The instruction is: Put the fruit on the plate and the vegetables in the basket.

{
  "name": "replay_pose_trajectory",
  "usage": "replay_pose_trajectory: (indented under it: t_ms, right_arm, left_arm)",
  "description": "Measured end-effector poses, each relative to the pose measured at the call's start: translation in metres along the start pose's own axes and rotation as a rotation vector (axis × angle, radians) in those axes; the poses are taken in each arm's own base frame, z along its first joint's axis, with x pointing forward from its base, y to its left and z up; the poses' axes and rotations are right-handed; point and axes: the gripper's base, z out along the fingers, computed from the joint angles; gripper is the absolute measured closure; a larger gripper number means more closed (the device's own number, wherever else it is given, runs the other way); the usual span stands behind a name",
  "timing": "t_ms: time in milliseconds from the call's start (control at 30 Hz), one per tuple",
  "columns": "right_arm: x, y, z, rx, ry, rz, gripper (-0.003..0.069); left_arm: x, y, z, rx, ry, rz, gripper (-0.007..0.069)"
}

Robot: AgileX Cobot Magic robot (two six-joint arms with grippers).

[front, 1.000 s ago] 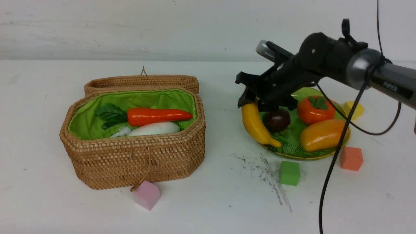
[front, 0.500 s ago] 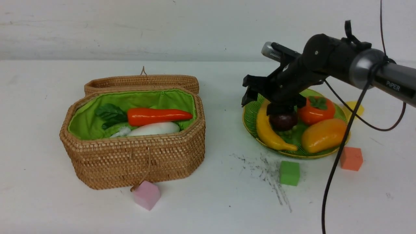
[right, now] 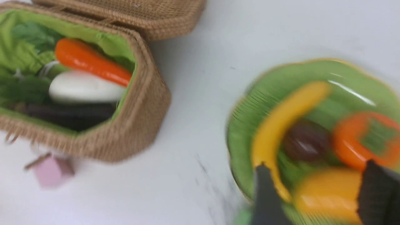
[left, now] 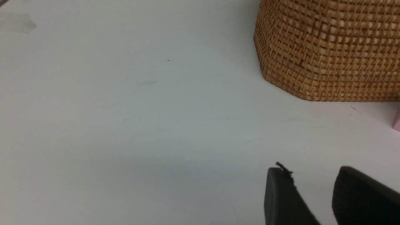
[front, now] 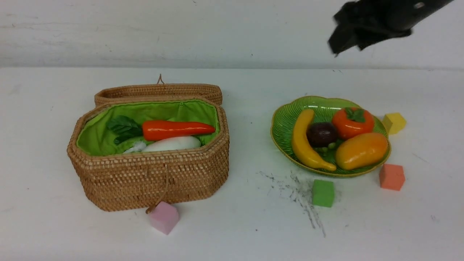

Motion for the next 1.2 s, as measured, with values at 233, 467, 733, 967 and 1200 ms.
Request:
replay_pose_trajectory:
  t_ms: [233, 467, 733, 967, 1200]
  right_arm:
    - [0.088, 0.015, -0.061, 0.061, 0.013, 0.104, 0.0615]
    - [0.18, 0.023, -0.07, 0.097, -0.209, 0.124, 0.0667]
    - [0.266, 0.04, -0.112, 0.078, -0.54, 0.123, 0.0666]
    - [0.319, 0.057, -0.153, -0.009, -0.922, 0.131, 0.0665]
    - [0.317, 0.046, -0.137, 0.159, -0.796, -0.024, 0.0665]
  left_arm:
    - [0.0, 0.0, 0.0, 0.0, 0.0, 0.0, 0.0386]
    - [0.0, 0.0, 0.0, 0.0, 0.0, 0.0, 0.0386]
    - [0.0, 0.0, 0.0, 0.0, 0.0, 0.0, 0.0386]
    - [0.0, 0.0, 0.0, 0.0, -0.002, 0.0, 0.0386]
    - [0.0, 0.0, 0.0, -0.001, -0.001, 0.0, 0.0386]
